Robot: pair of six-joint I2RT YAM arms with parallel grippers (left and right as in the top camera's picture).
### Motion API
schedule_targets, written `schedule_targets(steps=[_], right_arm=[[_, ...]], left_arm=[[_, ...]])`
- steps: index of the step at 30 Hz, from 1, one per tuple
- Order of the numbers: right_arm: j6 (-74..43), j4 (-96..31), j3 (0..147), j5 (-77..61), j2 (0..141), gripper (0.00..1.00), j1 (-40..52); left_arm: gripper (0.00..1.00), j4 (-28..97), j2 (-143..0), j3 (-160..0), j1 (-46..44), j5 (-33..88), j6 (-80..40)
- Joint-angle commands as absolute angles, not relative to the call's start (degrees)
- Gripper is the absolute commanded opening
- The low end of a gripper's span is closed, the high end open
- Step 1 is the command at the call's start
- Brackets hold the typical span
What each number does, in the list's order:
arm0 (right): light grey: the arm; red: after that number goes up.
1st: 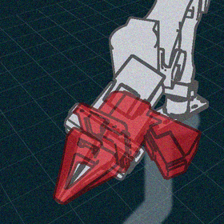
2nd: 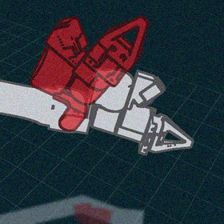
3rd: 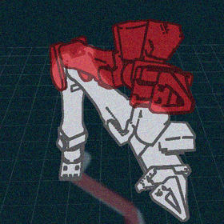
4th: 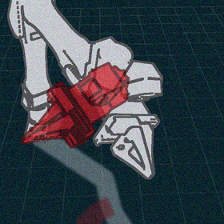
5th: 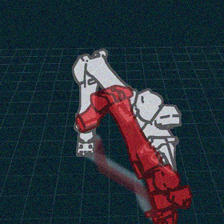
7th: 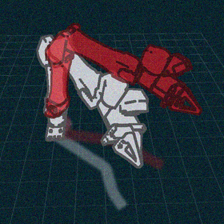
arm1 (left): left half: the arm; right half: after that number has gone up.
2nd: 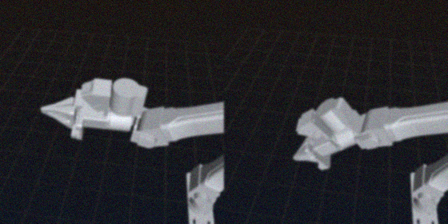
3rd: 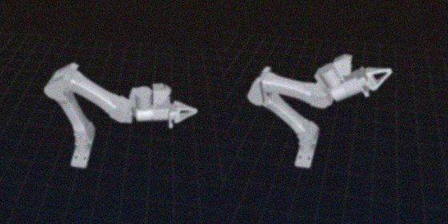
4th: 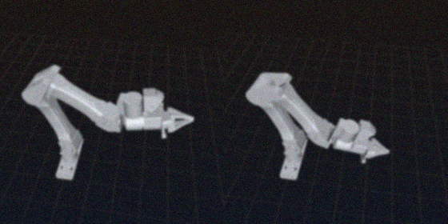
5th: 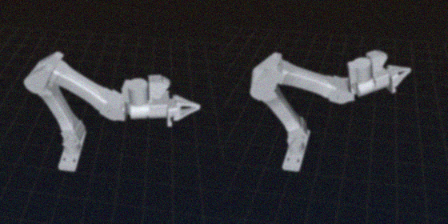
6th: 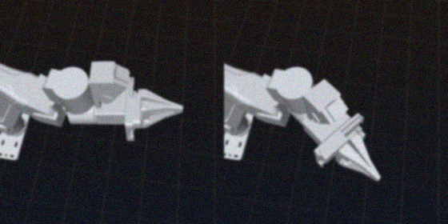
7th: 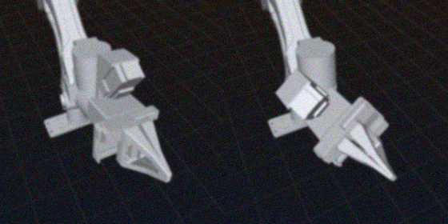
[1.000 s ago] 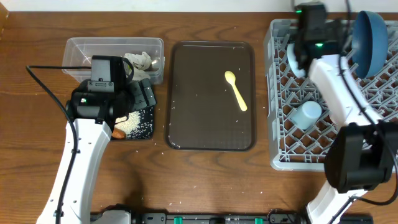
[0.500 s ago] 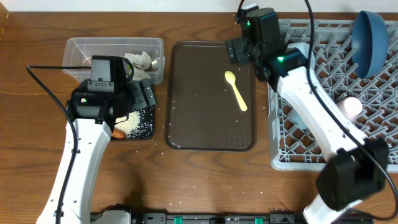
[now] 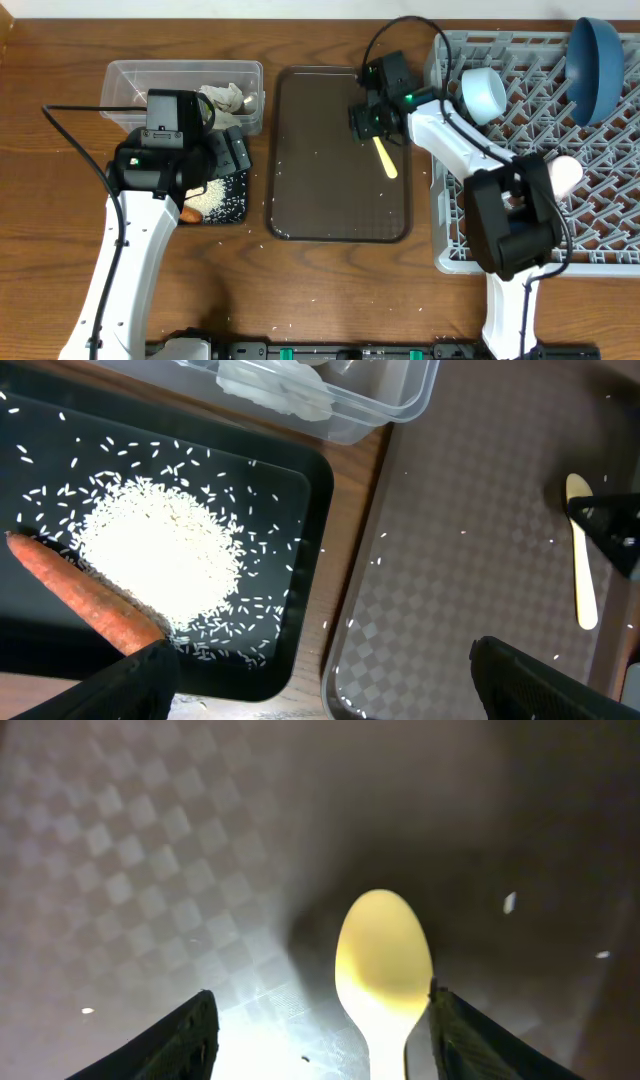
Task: Sort waste into correct bins and load items into the dishwasher rack
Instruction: 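Move the right gripper left to the yellow spoon and grasp it, then lift the yellow spoon and carry it right into the rack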
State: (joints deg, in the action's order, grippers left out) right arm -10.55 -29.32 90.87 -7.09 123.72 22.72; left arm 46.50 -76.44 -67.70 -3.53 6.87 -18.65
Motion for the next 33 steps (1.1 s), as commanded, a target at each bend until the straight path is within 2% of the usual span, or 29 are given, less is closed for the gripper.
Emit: schedule_targets(steps=[1,8,25,30,33], right_arm=[[-12.21,-28.73,90.96,-8.36,125.54,0.63,22.13],[-12.19,-28.84,90.94,-4.47,127.52,0.61,21.43],[-10.00,-28.21,90.17,-4.78,128.60,0.61,21.06],[-9.98,-27.42,90.17,-5.65,128.60,0.52,21.02],[-9.98,-27.44,90.17,-5.65,128.60,0.40,21.02]], left_arm=[[0.95,46.68,-76.84,-68.47,-3.29,6.37,-18.76],[0.95,46.68,-76.84,-68.47,-3.29,6.37,-18.76],[0.95,46.68,-76.84,-68.47,-3.29,6.37,-18.76],[0.95,46.68,-76.84,-68.47,-3.29,6.37,-18.76],[0.95,46.70,-76.84,-68.47,-3.29,6.37,-18.76]])
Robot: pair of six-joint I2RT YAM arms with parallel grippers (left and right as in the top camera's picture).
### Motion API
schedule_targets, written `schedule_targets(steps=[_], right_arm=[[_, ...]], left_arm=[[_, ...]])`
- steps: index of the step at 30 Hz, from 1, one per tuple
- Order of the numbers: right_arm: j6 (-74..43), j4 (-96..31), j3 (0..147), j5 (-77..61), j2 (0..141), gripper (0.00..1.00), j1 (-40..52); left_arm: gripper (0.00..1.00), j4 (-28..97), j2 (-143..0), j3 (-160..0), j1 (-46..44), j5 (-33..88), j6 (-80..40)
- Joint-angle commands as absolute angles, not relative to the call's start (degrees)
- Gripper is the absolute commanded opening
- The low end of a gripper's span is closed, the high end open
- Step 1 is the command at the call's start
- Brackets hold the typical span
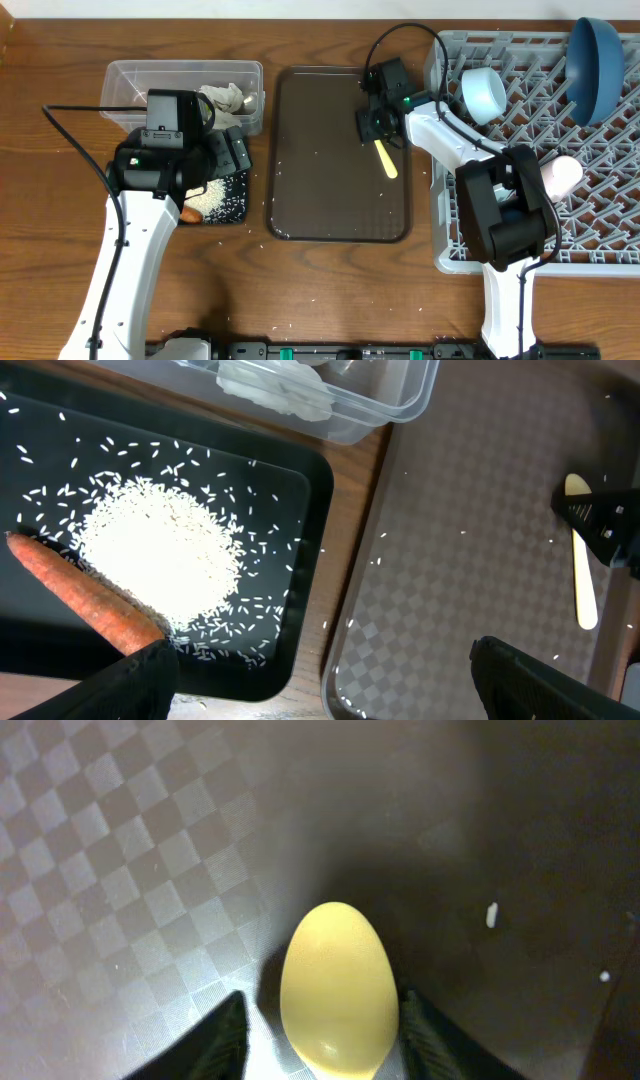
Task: Sort waste into correct bins and load items into the dishwasher rack
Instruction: 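Lift the yellow spoon and carry it right into the rack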
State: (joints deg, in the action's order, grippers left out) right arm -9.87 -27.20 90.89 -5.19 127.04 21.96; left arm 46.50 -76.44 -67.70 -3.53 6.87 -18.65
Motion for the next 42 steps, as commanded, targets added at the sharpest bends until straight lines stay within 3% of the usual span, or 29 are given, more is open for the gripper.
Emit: schedule_targets(steps=[1,9,13,20,26,34,42], right_arm=[[-9.98,-27.44,90.17,-5.65,128.60,0.36,21.02],[-9.98,-27.73,90.17,-6.33,128.60,0.07,21.02],[-10.00,-28.40,90.19,-7.14,128.57,0.02,21.02],[-8.91,-30.35,90.32,-9.26,126.50,0.01,21.02],[-7.90,-35.40,90.72,-10.55,115.68,0.01,20.25],[3.38,-46.28,90.67,-5.87,97.56,0.01,13.50],[11.97,-48.58,87.46,-0.25,96.14,0.01,7.05]], left_arm=[[0.95,46.68,-76.84,-68.47,-3.29,6.37,-18.76],[0.96,46.68,-76.84,-68.47,-3.29,6.37,-18.76],[0.95,46.68,-76.84,-68.47,-3.29,6.37,-18.76],[0.95,46.70,-76.84,-68.47,-3.29,6.37,-18.76],[0.95,46.68,-76.84,-68.47,-3.29,6.37,-18.76],[0.95,46.68,-76.84,-68.47,-3.29,6.37,-18.76],[0.95,46.68,-76.84,-68.47,-3.29,6.37,-18.76]])
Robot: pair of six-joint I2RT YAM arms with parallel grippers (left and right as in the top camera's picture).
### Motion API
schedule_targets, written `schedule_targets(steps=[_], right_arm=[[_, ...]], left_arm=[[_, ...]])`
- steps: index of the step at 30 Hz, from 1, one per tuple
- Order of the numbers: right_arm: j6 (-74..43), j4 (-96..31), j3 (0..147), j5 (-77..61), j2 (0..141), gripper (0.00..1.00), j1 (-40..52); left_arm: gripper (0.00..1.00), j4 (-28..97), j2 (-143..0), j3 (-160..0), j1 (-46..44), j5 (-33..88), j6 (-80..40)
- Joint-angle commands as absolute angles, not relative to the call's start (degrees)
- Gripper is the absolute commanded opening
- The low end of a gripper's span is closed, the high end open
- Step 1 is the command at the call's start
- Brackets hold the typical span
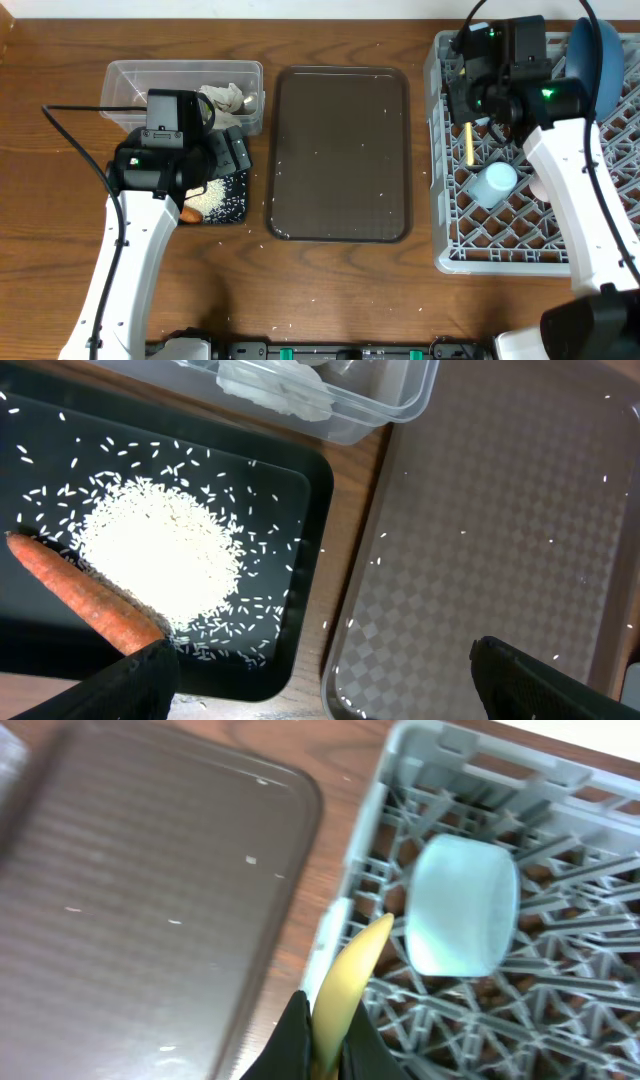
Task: Sort waste into correct bins and load items into the dishwasher rack
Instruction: 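Lift the yellow spoon and carry it right into the rack, then stand the spoon upright in the rack, release, and withdraw right gripper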
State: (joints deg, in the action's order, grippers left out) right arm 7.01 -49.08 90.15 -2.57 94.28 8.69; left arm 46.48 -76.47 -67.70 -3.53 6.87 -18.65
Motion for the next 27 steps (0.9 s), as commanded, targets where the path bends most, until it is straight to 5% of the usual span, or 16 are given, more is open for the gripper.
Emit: schedule_targets(steps=[1,12,23,27], right_arm=[[12.80,-47.44,86.17,-0.23,96.14,0.01,6.59],[10.72,-32.05,72.44,-0.73,96.25,0.01,4.80],[6.17,-30.76,71.37,-1.61,96.27,0.02,4.86],[5.15,-30.92,71.37,-1.76,96.29,0.11,5.10]], left_arm=[[0.95,46.70,-76.84,-68.47,-3.29,6.37,-18.76],[0.95,46.68,-76.84,-68.47,-3.29,6.37,-18.76],[0.95,46.68,-76.84,-68.47,-3.29,6.37,-18.76],[0.95,46.68,-76.84,-68.47,-3.29,6.37,-18.76]])
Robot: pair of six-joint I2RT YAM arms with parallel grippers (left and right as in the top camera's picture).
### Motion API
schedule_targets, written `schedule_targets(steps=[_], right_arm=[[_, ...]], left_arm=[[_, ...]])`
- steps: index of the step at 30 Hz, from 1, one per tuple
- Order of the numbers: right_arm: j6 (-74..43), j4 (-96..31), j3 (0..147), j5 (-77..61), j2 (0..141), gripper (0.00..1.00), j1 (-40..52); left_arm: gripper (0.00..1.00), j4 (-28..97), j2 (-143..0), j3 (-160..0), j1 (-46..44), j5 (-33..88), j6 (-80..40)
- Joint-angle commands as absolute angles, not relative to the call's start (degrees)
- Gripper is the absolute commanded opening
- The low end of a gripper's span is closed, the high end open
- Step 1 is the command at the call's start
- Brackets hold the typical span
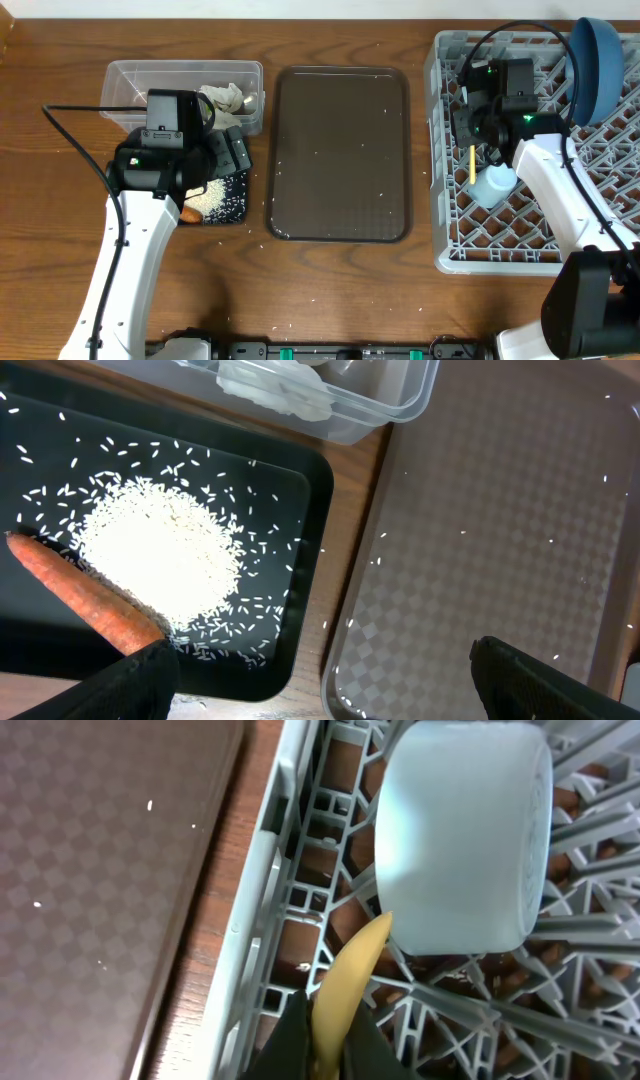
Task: Sort waste into correct bins and load items into the dishwasher rack
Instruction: 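Stand the spoon upright in the rack, release, and withdraw right gripper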
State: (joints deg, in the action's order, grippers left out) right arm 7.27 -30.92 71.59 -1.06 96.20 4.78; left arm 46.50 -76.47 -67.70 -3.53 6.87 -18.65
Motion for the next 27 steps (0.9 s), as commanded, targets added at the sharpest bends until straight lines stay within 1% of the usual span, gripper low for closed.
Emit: schedule_targets(steps=[1,3,5,7,9,14,16,21,23,24,27], right_arm=[[5.17,-30.92,71.37,-1.76,96.29,0.19,5.10],[5.17,-30.89,71.37,-1.76,96.29,0.38,5.10],[5.17,-30.79,71.37,-1.76,96.29,0.49,5.10],[5.17,-30.48,71.37,-1.78,96.29,0.55,5.10],[5.17,-30.13,71.44,-1.87,96.25,0.58,5.13],[5.15,-30.70,72.03,-4.14,94.78,0.62,5.89],[5.15,-31.07,72.16,-5.52,92.86,0.65,6.31],[4.64,-34.24,72.62,-8.84,84.12,0.81,7.51],[3.38,-36.34,72.84,-9.30,78.89,0.91,7.84],[1.98,-37.12,72.86,-9.32,76.27,0.99,7.97],[-1.39,-38.74,72.86,-9.30,68.18,0.99,8.34]], left_arm=[[0.95,46.68,-76.84,-68.47,-3.29,6.37,-18.76],[0.95,46.68,-76.84,-68.47,-3.29,6.37,-18.76],[0.95,46.70,-76.84,-68.47,-3.29,6.37,-18.76],[0.95,46.68,-76.84,-68.47,-3.29,6.37,-18.76],[0.95,46.70,-76.84,-68.47,-3.29,6.37,-18.76],[0.95,46.70,-76.84,-68.47,-3.29,6.37,-18.76],[0.95,46.70,-76.84,-68.47,-3.29,6.37,-18.76],[0.95,46.68,-76.84,-68.47,-3.29,6.37,-18.76],[0.95,46.68,-76.84,-68.47,-3.29,6.37,-18.76],[0.95,46.68,-76.84,-68.47,-3.29,6.37,-18.76],[0.95,46.68,-76.84,-68.47,-3.29,6.37,-18.76]])
